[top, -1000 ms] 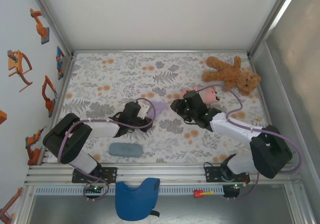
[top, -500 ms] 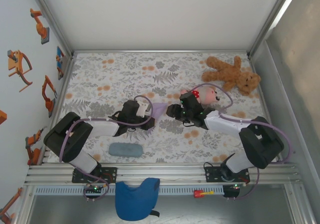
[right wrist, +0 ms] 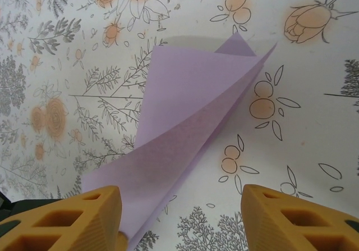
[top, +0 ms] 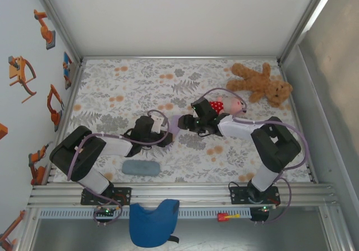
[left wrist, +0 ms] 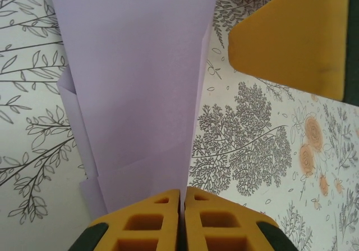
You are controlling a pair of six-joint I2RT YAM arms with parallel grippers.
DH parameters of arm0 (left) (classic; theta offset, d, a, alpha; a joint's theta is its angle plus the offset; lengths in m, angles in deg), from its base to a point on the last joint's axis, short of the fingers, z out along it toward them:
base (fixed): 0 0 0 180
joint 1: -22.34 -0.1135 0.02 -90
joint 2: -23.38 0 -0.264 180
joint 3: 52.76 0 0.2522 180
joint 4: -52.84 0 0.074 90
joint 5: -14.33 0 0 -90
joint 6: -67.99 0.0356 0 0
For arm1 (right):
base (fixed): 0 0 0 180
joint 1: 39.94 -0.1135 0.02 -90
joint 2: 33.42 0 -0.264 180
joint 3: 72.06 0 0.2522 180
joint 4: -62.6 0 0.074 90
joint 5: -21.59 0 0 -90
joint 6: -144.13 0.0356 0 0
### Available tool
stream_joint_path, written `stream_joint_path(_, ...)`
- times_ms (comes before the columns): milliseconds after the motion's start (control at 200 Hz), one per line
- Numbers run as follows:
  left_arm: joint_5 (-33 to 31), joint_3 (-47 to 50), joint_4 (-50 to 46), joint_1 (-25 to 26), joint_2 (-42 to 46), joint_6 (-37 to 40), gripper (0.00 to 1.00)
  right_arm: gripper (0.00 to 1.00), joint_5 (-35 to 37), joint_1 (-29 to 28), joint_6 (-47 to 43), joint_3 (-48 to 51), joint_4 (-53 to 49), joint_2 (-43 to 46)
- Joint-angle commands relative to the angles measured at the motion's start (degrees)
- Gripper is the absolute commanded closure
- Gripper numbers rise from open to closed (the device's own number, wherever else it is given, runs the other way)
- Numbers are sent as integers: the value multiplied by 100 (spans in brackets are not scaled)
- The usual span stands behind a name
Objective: Fold a paper plane with a square sheet of paper (pick it up from the middle)
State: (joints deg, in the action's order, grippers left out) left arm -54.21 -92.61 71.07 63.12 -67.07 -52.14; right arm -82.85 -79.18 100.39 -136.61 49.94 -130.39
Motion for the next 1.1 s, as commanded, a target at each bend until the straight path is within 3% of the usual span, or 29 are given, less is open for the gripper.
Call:
stream_joint_path(0,-60,116,305,-46,-74,-193,89,41,-146,-49,-211,-204,-1,-144)
stream_joint_path(606,34,357,1151,-88,-471,-843,88,38,-130,-110,-545,-652,-304,-577)
stream_joint_path(866,26,392,1165,-122,-456,-816,89,38,-174,-110,-567,-612,-217,-522)
stream_joint_path(1092,96,377,1025,-115,-351,-521,89,38,-86,-63,-36,-330,262,-51)
